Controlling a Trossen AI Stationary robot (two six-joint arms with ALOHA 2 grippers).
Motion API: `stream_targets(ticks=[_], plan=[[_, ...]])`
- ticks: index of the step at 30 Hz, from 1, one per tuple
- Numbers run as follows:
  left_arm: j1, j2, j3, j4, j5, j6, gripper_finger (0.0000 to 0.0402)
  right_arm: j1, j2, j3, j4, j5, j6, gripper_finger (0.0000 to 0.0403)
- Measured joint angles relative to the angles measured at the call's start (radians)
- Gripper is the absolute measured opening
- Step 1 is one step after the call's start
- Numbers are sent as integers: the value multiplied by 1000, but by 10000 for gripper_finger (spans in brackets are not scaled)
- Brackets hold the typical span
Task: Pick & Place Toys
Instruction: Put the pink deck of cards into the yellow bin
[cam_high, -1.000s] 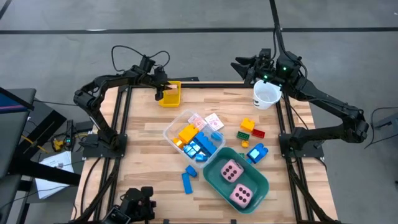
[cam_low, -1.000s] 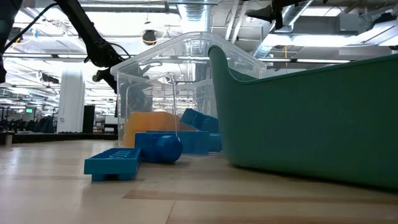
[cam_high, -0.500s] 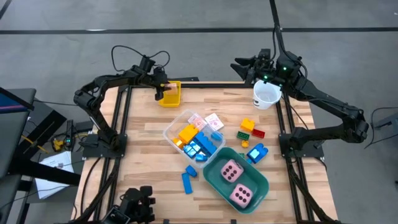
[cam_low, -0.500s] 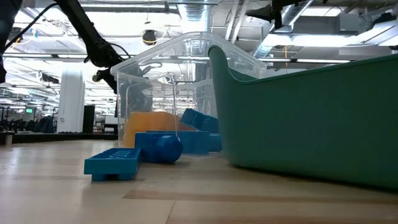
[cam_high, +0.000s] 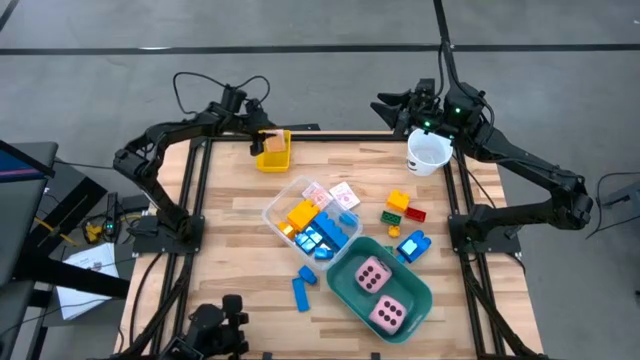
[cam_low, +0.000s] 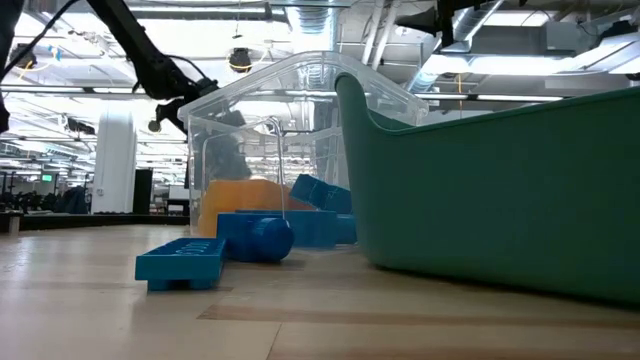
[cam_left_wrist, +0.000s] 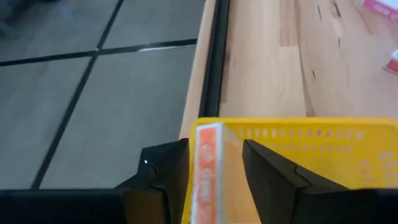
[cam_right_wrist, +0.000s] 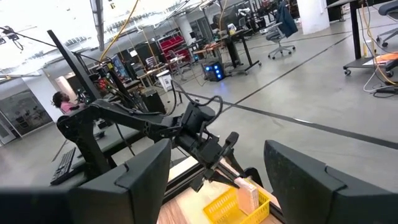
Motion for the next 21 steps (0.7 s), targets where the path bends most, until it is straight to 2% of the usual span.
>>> stream_targets(ticks=[21], plan=[[-22,-165,0,13,3,-123,150,3,0,0,-2,2,-13,249]])
